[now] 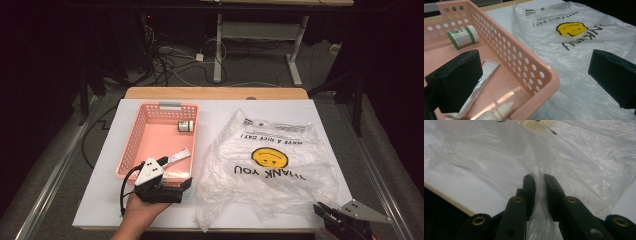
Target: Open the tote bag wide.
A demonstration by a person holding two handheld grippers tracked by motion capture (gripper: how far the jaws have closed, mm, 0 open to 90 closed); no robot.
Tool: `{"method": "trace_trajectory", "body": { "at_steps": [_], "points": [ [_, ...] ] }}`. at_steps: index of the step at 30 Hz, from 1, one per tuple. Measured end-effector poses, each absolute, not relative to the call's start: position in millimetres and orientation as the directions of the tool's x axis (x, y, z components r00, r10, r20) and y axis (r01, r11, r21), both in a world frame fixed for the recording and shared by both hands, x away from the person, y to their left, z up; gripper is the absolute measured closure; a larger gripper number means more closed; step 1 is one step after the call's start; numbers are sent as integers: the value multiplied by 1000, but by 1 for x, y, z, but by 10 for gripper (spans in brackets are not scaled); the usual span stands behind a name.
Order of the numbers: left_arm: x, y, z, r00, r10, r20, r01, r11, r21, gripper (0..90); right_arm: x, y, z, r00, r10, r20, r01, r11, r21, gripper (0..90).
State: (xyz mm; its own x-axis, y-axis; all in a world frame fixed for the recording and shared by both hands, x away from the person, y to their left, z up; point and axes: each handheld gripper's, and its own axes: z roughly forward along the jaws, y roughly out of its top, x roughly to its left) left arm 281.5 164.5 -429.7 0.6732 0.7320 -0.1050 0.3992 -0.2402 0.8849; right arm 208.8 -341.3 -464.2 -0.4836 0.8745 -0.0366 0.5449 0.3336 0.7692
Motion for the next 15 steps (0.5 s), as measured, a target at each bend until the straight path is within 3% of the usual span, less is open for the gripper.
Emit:
{"method": "trace_trajectory", "body": {
  "at_steps": [4,7,9,15],
  "points": [
    [282,165,-428,683,724,-91,383,-249,889,0,202,-335,-462,-507,862,0,539,318,780,737],
    [282,165,-428,686,721,-98,386,-245,889,0,198,-334,-454,-521,852,44,522,278,806,532],
    [282,165,-428,687,719,-103,390,-247,887,0,195,-334,-443,-522,850,69,484,229,844,443],
    [281,165,-425,697,710,-103,386,-250,888,0,209,-343,-424,-496,866,56,431,191,882,423]
  ]
}}
